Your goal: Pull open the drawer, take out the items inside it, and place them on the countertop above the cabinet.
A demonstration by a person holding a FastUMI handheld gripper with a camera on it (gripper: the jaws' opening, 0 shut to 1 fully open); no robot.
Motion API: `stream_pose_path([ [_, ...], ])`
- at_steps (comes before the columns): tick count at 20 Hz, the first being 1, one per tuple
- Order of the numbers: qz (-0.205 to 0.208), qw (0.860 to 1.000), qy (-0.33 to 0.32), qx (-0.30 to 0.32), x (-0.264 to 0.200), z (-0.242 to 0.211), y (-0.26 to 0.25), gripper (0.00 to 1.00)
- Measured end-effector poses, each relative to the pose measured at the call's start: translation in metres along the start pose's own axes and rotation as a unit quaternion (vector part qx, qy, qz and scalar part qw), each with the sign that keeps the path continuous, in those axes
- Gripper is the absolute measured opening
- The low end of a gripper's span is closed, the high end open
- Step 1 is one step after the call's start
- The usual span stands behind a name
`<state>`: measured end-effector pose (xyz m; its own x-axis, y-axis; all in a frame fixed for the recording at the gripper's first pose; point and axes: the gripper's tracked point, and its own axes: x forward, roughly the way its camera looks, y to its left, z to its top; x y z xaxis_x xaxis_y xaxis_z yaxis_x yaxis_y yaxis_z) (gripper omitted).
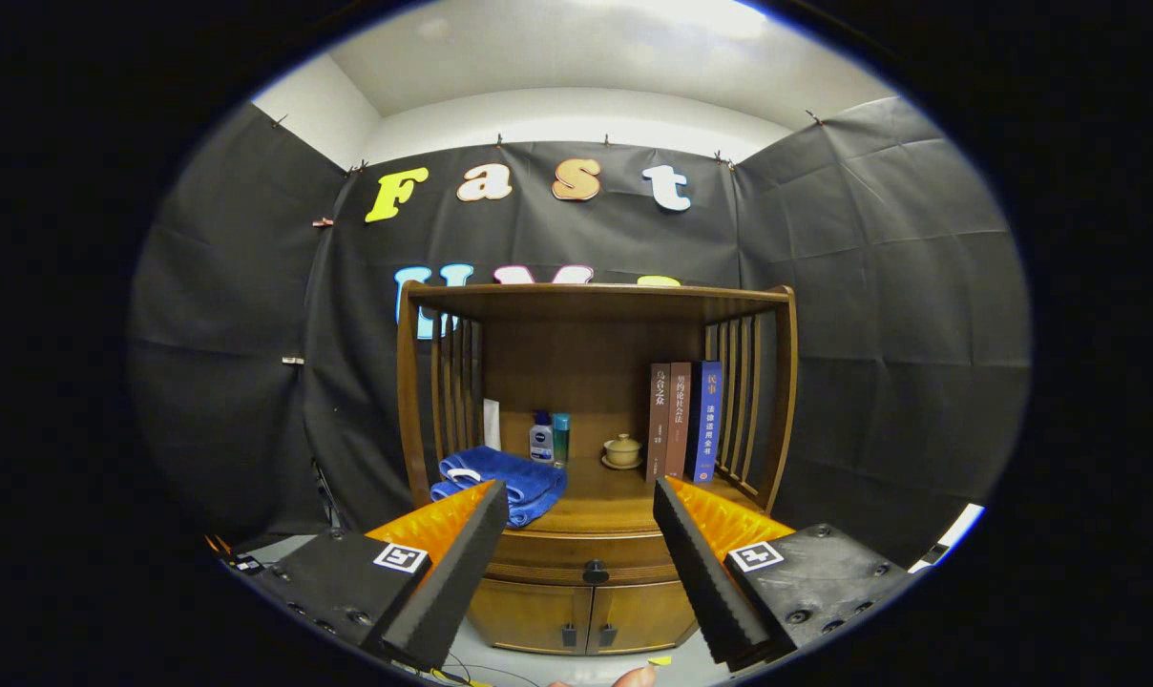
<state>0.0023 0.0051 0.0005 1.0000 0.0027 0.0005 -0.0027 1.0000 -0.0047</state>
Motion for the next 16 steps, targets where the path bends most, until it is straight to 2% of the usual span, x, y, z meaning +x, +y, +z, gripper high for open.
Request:
stream_pose_path([
  [16, -0.001, 1.0, 0.0, 0.007, 0.0001, -0.0019, 0.0002, 0.99],
])
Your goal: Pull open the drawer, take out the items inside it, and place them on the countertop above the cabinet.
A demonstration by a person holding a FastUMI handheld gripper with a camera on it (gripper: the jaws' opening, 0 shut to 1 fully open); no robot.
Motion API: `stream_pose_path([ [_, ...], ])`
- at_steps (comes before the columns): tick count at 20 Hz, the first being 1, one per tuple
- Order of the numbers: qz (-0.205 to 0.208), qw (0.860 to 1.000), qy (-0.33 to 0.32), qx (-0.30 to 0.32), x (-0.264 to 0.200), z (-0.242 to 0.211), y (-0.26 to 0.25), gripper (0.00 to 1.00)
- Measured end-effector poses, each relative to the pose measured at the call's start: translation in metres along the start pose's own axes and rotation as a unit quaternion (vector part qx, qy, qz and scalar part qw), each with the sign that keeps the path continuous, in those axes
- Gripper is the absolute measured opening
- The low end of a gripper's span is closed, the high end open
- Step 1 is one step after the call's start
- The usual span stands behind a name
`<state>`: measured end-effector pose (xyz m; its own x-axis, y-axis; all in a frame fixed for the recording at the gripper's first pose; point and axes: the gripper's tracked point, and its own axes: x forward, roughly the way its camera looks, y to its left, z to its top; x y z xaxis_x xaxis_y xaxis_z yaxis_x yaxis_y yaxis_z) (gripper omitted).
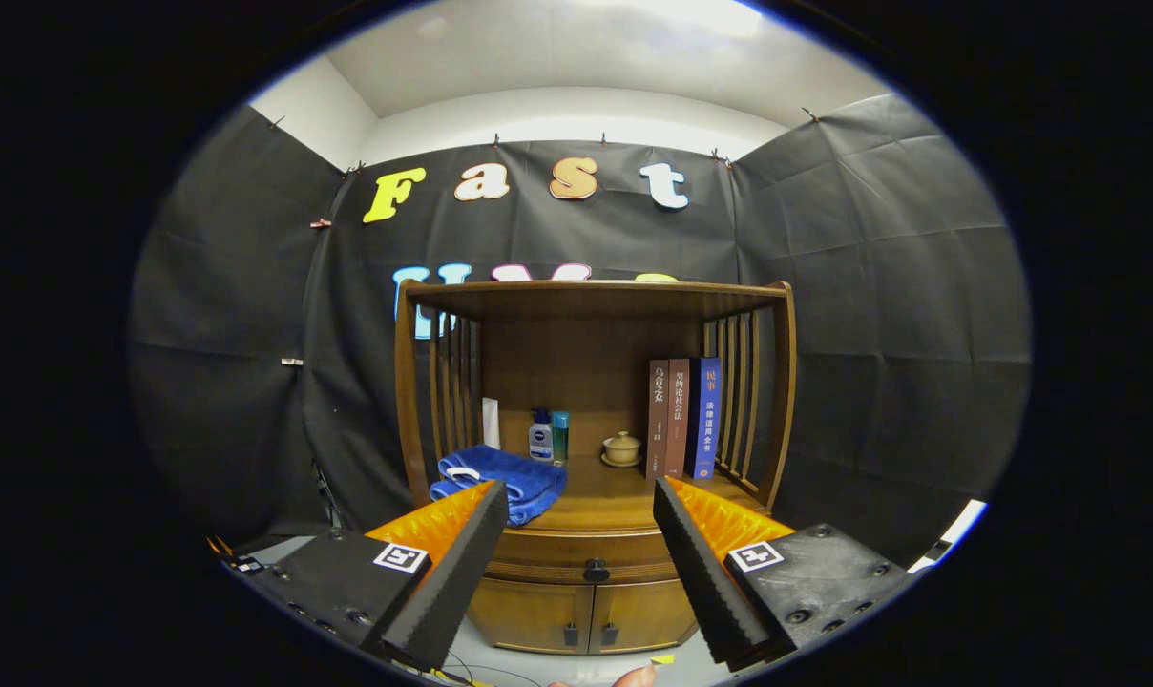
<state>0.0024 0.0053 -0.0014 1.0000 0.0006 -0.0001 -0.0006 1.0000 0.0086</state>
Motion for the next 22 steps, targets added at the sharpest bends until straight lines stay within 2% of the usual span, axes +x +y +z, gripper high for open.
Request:
stream_pose_path([
  [5, -0.003, 1.0, -0.003, -0.001, 0.027, -0.01, -0.005, 0.99],
  [9, -0.005, 1.0, 0.005, 0.004, 0.065, -0.044, -0.012, 0.99],
  [16, -0.012, 0.999, 0.031, 0.009, 0.128, -0.142, -0.02, 0.99],
  [22, -0.004, 0.998, 0.063, 0.004, 0.16, -0.241, -0.019, 0.99],
])
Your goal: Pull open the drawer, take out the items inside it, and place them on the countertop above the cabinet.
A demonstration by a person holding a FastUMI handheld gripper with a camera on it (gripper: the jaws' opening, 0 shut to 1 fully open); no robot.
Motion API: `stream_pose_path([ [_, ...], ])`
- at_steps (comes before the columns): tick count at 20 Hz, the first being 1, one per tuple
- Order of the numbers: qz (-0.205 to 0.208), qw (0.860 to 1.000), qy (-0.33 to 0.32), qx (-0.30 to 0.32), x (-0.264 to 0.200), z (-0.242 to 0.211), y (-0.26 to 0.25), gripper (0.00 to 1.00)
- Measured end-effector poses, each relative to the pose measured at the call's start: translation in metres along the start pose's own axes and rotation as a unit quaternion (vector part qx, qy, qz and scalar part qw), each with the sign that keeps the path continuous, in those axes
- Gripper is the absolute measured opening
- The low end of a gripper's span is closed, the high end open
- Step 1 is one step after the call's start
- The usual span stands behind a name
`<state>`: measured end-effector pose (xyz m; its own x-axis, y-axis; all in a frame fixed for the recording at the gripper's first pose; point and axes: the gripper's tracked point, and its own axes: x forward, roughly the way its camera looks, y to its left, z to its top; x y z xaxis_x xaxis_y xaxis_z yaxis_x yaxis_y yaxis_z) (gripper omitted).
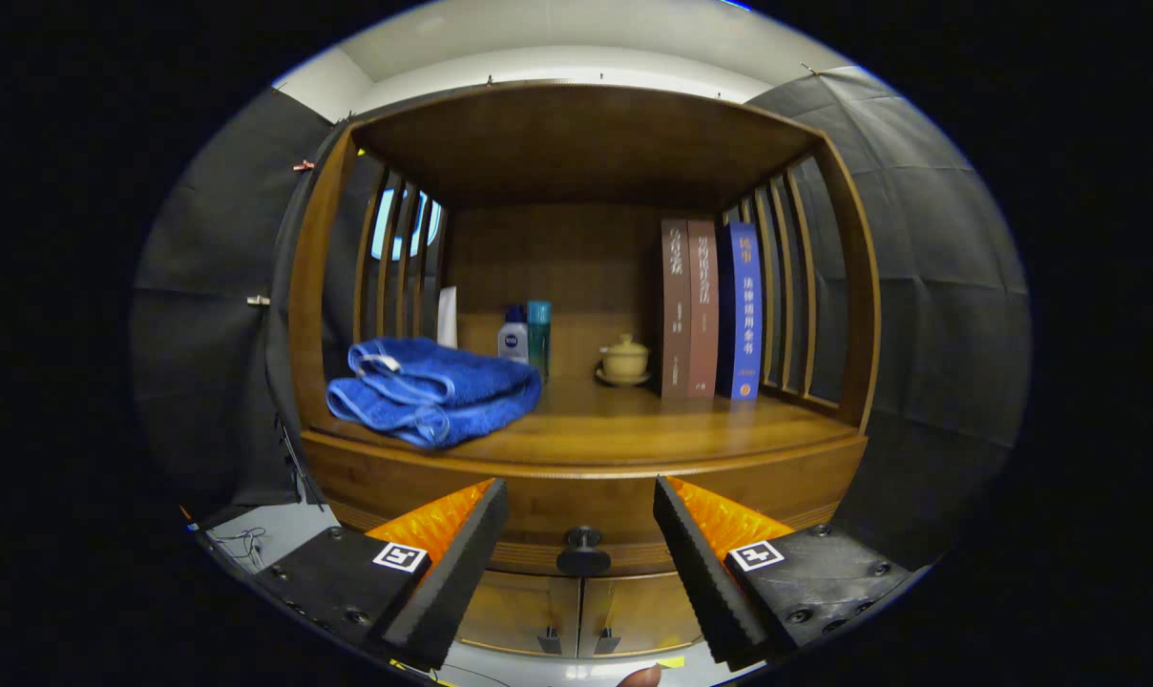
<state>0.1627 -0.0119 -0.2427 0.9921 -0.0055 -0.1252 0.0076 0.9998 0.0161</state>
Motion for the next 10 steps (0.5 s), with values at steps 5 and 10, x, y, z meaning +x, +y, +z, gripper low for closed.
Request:
stream_pose_path([
  [5, -0.013, 0.999, 0.04, 0.013, 0.032, -0.048, -0.005, 0.99],
  [10, -0.021, 0.998, 0.058, 0.004, 0.042, -0.058, -0.01, 0.59],
])
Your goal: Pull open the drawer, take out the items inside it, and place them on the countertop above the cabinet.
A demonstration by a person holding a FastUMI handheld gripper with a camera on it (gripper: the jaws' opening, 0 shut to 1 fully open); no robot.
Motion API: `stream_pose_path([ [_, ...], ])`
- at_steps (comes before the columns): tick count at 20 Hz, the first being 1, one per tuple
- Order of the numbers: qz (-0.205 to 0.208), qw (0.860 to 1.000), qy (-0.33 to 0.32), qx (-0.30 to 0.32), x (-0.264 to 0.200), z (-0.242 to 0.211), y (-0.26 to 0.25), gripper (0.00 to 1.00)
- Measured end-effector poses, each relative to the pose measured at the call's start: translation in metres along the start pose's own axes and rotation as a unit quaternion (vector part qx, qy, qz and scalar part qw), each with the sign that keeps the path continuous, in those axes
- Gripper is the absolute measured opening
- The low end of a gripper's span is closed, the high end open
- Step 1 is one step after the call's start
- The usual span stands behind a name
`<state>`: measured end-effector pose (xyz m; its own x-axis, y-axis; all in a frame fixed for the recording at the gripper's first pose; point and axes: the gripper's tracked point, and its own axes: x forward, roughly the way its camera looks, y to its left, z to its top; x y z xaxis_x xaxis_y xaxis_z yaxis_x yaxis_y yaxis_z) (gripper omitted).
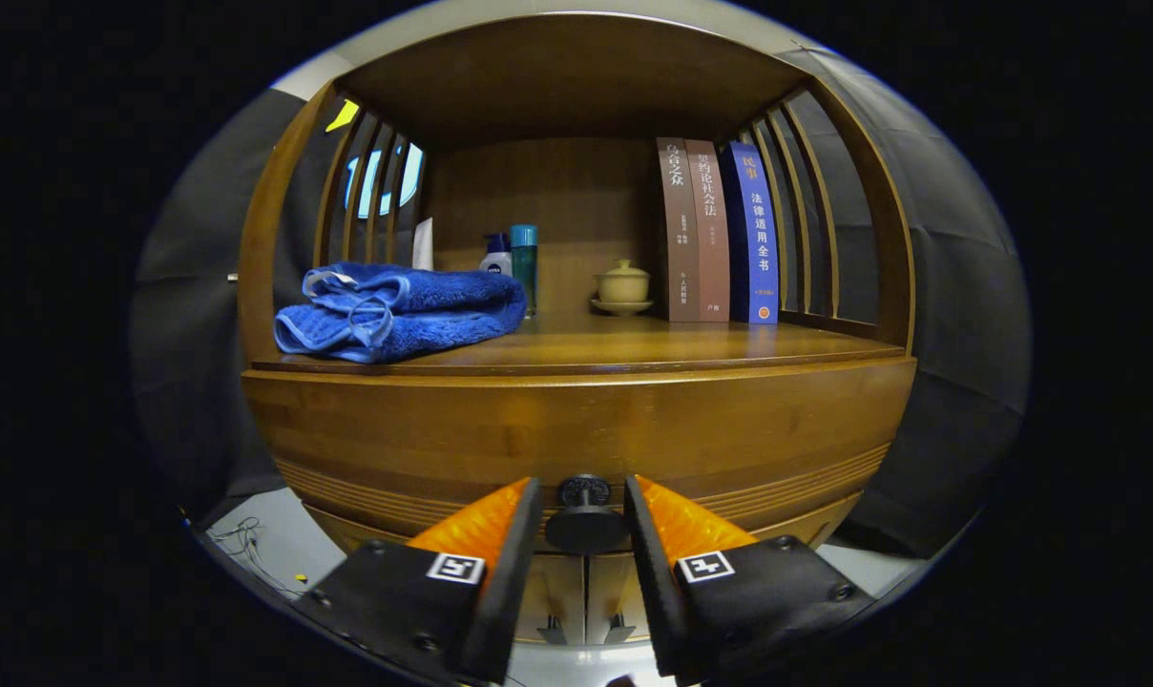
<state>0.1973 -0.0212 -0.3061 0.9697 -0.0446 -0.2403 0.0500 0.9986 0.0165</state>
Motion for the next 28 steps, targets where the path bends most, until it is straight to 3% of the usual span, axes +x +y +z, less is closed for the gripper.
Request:
stream_pose_path([
  [3, 0.0, 1.0, -0.006, 0.0, 0.003, -0.002, 0.0, 0.45],
  [5, 0.002, 1.0, -0.012, -0.004, 0.001, -0.004, 0.002, 0.45],
  [6, 0.005, 1.0, -0.011, -0.004, 0.004, -0.004, 0.001, 0.35],
  [10, 0.007, 1.0, -0.01, -0.009, -0.007, -0.005, -0.001, 0.35],
  [28, 0.011, 1.0, 0.005, 0.025, -0.144, -0.03, -0.008, 0.35],
])
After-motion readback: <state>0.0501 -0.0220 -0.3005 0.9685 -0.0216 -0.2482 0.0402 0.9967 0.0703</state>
